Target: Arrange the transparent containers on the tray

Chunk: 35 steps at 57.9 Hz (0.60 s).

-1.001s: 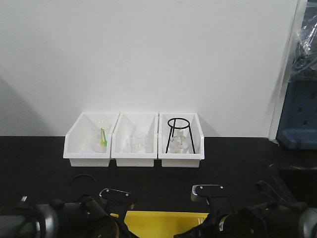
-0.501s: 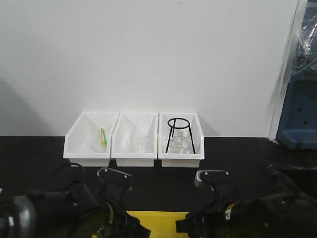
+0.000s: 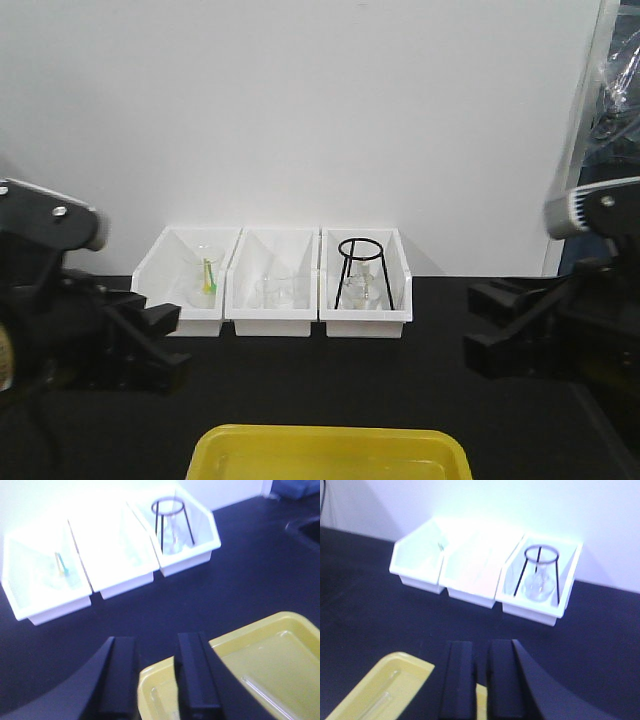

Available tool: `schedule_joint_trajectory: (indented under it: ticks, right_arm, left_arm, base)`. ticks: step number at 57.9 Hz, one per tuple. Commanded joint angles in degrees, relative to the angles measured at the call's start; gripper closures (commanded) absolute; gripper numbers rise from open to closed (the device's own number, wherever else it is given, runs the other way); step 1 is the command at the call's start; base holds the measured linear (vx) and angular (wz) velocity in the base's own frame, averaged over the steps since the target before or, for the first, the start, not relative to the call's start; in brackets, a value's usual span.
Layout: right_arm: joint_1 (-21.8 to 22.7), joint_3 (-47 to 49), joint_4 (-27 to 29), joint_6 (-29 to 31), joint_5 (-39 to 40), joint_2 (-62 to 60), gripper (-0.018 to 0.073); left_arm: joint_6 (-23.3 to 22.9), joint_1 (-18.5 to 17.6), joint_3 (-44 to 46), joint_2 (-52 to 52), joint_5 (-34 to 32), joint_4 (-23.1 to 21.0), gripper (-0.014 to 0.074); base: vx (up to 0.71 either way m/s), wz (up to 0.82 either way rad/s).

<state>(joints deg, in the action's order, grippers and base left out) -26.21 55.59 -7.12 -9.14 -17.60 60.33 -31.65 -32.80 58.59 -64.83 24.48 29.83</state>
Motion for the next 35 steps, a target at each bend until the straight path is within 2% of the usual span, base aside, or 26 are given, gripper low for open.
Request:
schedule_joint_trajectory:
  ticks: [1, 9, 17, 24, 35]
  right_arm:
    - [0.4, 1.5, -1.1, 0.7, -0.1, -4.2, 0.0477]
    - [0.4, 1.5, -1.1, 0.7, -7.7, -7.2, 0.0575]
    - [0.4, 1.5, -0.8, 0.7, -10.2, -7.7, 0.0572]
    - [0.4, 1.5, -0.8, 0.7, -10.1, -7.7, 0.0572]
    - [0.4, 1.5, -0.8, 0.7, -10.1, -7.7, 0.0572]
  left_arm:
    - [-0.1, -0.2, -2.1, 7.4, -6.9, 1.8, 0.0368]
    - [-0.1, -0.2, -5.9, 15.1, -8.5, 1.6, 0.0486]
    - [-0.1, -0.4, -6.3, 19.3, -6.1, 1.1, 0.057]
    - [-0.1, -0.4, -6.3, 21.2, -5.4, 1.1, 0.0605]
    - [-0.1, -0.4, -6.3, 21.7, -5.4, 1.2, 0.0604]
  base:
    - [0.0, 0.0]
    - [0.0, 0.0]
    - [0.0, 0.0]
    - [0.0, 0.0]
    - [0.0, 0.0]
